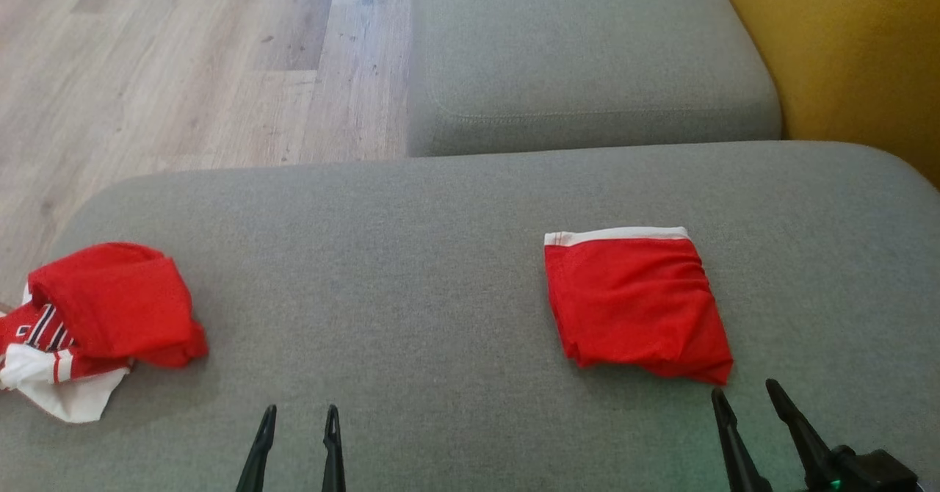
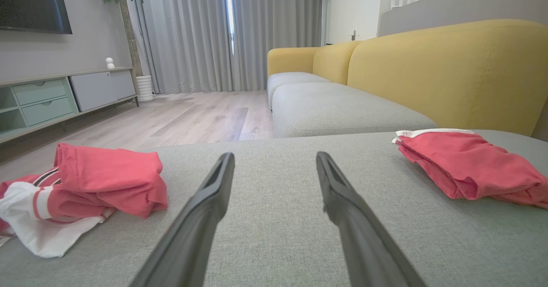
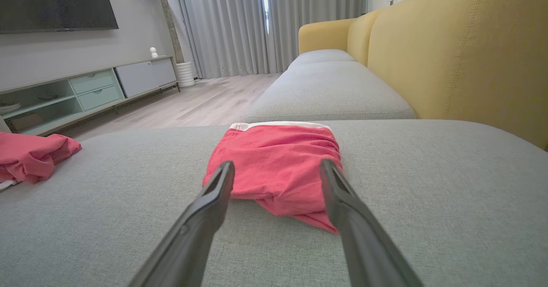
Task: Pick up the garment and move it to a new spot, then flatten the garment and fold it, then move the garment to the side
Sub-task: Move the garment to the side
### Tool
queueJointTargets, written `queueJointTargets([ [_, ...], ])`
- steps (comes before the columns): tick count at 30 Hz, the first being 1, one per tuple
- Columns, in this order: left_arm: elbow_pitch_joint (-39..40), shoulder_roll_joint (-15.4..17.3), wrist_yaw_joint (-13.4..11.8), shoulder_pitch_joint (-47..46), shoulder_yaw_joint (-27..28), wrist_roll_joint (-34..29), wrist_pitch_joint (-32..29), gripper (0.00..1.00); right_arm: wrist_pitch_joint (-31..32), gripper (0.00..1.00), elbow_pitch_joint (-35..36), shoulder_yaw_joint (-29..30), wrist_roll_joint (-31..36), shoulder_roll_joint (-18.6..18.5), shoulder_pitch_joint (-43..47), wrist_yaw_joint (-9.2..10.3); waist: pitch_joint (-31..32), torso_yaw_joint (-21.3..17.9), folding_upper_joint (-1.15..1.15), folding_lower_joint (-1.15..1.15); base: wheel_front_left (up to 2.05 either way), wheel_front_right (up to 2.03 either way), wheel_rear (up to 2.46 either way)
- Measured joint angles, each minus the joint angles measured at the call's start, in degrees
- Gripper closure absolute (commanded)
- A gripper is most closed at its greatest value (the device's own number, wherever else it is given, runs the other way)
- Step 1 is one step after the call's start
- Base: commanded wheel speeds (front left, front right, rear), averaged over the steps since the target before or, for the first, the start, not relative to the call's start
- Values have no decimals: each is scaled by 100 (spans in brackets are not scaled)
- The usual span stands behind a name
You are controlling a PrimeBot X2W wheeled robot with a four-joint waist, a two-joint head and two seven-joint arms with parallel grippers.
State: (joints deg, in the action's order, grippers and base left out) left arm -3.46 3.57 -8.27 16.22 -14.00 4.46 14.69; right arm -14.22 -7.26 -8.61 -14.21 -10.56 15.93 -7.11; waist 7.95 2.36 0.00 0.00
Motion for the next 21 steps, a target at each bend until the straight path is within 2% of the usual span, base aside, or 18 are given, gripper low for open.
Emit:
queueJointTargets([
  [8, 69, 0, -40, -44, -8, 1, 0, 0, 1, 0, 3, 82, -198, -30, -128, 0, -298, 32, 0, 0, 0, 0, 0],
  [14, 313, -2, -131, -209, -73, 142, 0, 0, 0, 0, -122, 189, -356, -263, -721, 0, -581, 42, 0, 1, 0, 0, 0],
  [17, 491, -3, -55, -230, -109, 426, 1, 0, 0, 0, -437, 226, -400, -427, -996, 0, -701, 60, 0, 1, 0, 0, 0],
  [21, 495, -2, 157, -349, -182, 413, 0, 0, 24, 0, -1196, 149, -655, -671, -1430, 0, -861, 98, 0, 1, 0, 0, 0],
])
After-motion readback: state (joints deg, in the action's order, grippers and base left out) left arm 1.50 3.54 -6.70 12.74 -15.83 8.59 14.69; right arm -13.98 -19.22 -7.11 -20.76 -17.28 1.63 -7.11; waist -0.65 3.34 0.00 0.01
